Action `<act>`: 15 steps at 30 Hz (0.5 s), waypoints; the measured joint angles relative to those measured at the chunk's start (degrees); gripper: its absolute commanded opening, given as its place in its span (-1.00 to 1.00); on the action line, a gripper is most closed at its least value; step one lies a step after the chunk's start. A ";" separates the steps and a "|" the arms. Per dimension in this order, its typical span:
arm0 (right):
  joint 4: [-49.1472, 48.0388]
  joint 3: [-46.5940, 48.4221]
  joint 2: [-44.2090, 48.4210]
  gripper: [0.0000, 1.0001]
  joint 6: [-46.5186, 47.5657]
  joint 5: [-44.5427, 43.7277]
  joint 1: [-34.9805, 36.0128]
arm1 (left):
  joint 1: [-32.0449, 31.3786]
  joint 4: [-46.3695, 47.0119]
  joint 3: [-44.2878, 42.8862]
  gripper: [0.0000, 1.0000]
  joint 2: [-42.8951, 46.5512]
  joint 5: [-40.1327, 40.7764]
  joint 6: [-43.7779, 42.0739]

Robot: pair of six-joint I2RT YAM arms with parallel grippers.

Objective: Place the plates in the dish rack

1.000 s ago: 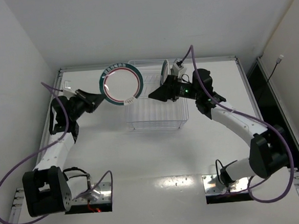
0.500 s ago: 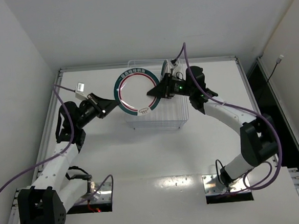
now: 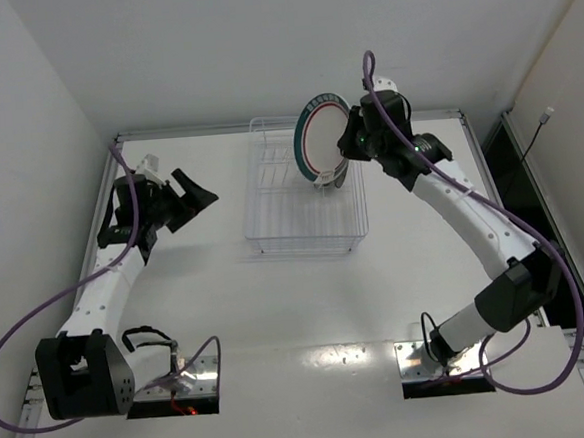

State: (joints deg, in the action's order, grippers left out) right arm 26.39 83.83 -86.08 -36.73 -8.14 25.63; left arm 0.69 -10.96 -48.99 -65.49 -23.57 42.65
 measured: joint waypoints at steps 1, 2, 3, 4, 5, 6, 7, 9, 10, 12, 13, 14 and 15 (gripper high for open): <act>2.25 2.67 -0.76 -1.00 1.01 -3.54 0.20 | 0.68 -1.49 0.17 0.56 -0.50 0.81 -1.01; 3.50 4.55 -1.53 -1.00 1.75 -5.75 0.39 | 1.18 -2.58 0.44 0.56 -0.81 1.40 -1.95; 5.11 6.91 -2.91 -1.00 2.49 -8.24 0.48 | 1.92 -3.50 0.76 0.56 -0.94 1.90 -2.78; 6.34 9.11 -4.50 -1.00 3.23 -10.27 0.63 | 2.40 -4.04 1.07 0.56 -0.94 2.27 -3.43; 7.54 11.13 -6.43 -1.00 3.82 -12.11 0.81 | 2.73 -4.42 1.36 0.56 -0.94 2.67 -4.15; 9.07 13.77 -8.81 -1.00 4.44 -14.03 0.94 | 2.99 -4.68 1.57 0.56 -0.94 3.06 -4.83; 10.29 16.41 -11.56 -1.00 4.92 -15.61 1.05 | 3.19 -5.07 1.66 0.56 -0.94 3.56 -5.44; 11.74 20.22 -16.37 -1.00 5.86 -17.81 1.31 | 3.37 -4.85 2.25 0.56 -0.92 4.17 -6.29; 12.87 22.03 -18.80 -1.00 6.21 -18.84 1.53 | 3.43 -4.74 2.75 0.56 -0.90 4.48 -6.64; 14.78 25.46 -22.86 -1.00 6.49 -19.63 2.03 | 3.50 -4.24 4.44 0.56 -0.90 4.94 -7.37; 15.34 27.02 -24.61 -1.00 6.78 -20.09 2.32 | 3.50 -4.20 5.22 0.56 -0.92 5.05 -7.63; 15.91 28.13 -25.92 -1.00 7.10 -20.55 2.78 | 3.50 -4.26 5.97 0.56 -0.98 5.20 -7.78; 16.39 28.72 -26.73 -1.00 7.39 -21.07 3.13 | 3.50 -4.48 6.32 0.56 -1.11 5.25 -8.02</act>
State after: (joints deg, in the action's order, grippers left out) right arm 42.78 112.55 -112.81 -29.34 -29.21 28.75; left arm 4.19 -15.44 -42.68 -66.61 -18.33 34.63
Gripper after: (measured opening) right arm 0.088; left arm 0.776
